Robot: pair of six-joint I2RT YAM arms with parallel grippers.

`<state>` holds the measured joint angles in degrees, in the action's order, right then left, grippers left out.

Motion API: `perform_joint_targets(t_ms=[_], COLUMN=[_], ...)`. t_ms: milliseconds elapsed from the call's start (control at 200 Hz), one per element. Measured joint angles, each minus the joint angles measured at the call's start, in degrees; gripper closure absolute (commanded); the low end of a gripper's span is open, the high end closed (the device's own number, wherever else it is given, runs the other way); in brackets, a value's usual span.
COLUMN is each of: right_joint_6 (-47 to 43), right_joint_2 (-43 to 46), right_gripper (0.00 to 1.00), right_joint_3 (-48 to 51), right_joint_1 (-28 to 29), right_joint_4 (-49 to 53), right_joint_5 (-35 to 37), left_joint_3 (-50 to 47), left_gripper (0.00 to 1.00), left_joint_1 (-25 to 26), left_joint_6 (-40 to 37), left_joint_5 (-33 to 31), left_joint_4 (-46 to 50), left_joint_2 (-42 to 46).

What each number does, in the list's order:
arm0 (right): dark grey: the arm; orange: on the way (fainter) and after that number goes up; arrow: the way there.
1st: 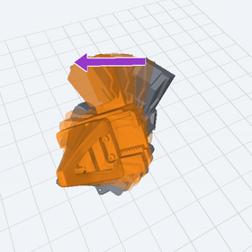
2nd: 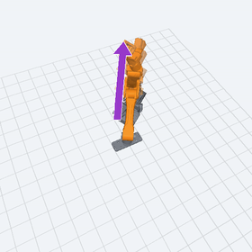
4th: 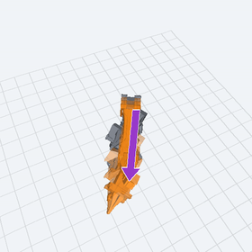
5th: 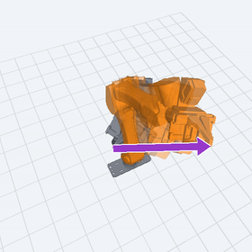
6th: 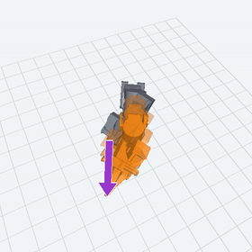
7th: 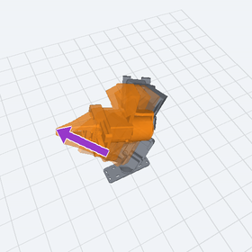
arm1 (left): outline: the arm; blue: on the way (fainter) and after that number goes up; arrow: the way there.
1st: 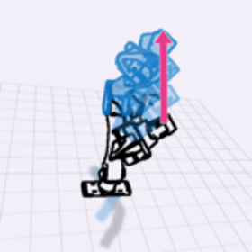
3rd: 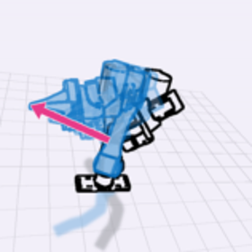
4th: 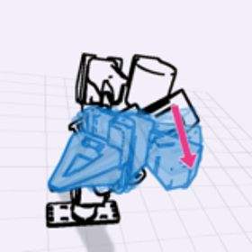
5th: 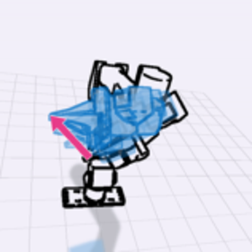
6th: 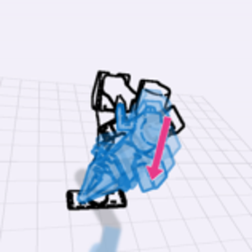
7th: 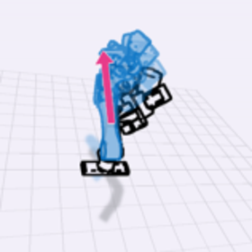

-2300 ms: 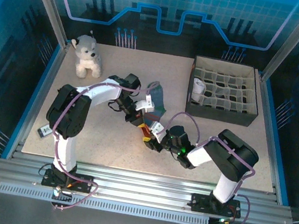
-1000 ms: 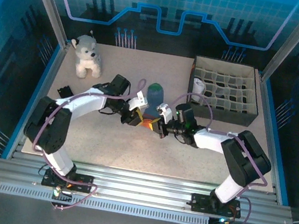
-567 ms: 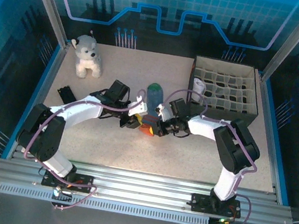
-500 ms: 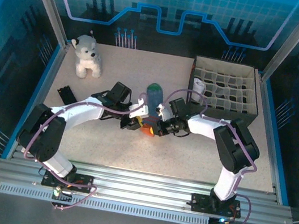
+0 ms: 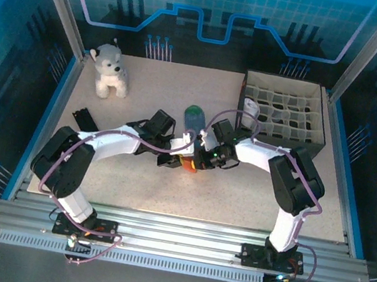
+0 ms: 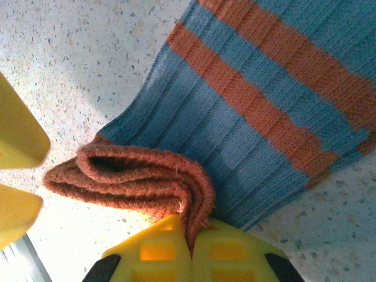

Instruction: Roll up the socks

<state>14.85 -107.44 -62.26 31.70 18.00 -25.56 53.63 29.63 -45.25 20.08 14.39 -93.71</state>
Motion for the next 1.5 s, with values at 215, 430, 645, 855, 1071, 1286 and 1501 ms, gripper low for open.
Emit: perform_joint_targets(t_ms=[215,430,645,855,1071,1286,1501], right_joint_6=[-3.0,-6.6,-9.4,-13.7,-16.7,-17.6,-18.0], right_joint_2=[0.0,-1.0,-1.4,-1.3,-1.3,-1.3,-1.3], right_gripper=[1.0,1.0,1.0,1.0,1.0,1.0,1.0], right_joint_3=[-0.3,-2.1,-2.7,-2.8,-3.0,-3.0,-3.0], right_joint_1=[-2.4,-3.3,-3.4,-3.5,-3.5,-3.5,-3.5], right_joint_4=[3.1,6.5,8.3,10.4,12.0,12.1,12.2], right_joint_5=[-0.9,-2.1,-2.6,-3.2,-3.8,-4.1,-4.7], left_joint_3=[0.2,-2.2,-8.9,-14.5,-14.5,-14.3,-14.3], left_gripper=[0.7,0.69,0.66,0.64,0.64,0.65,0.86], left_joint_1=[4.8,4.6,4.6,4.3,3.5,3.3,3.3], left_joint_6=[8.2,19.7,28.7,31.7,31.9,32.2,34.2], left_joint_5=[-4.3,-5.3,-3.9,-1.1,2.3,4.2,6.1], left_joint_4=[-5.2,-12.4,-20.8,-25.9,-30.2,-31.1,-33.2], left_joint_2=[-0.1,1.4,3.3,3.5,2.9,0.3,-2.4])
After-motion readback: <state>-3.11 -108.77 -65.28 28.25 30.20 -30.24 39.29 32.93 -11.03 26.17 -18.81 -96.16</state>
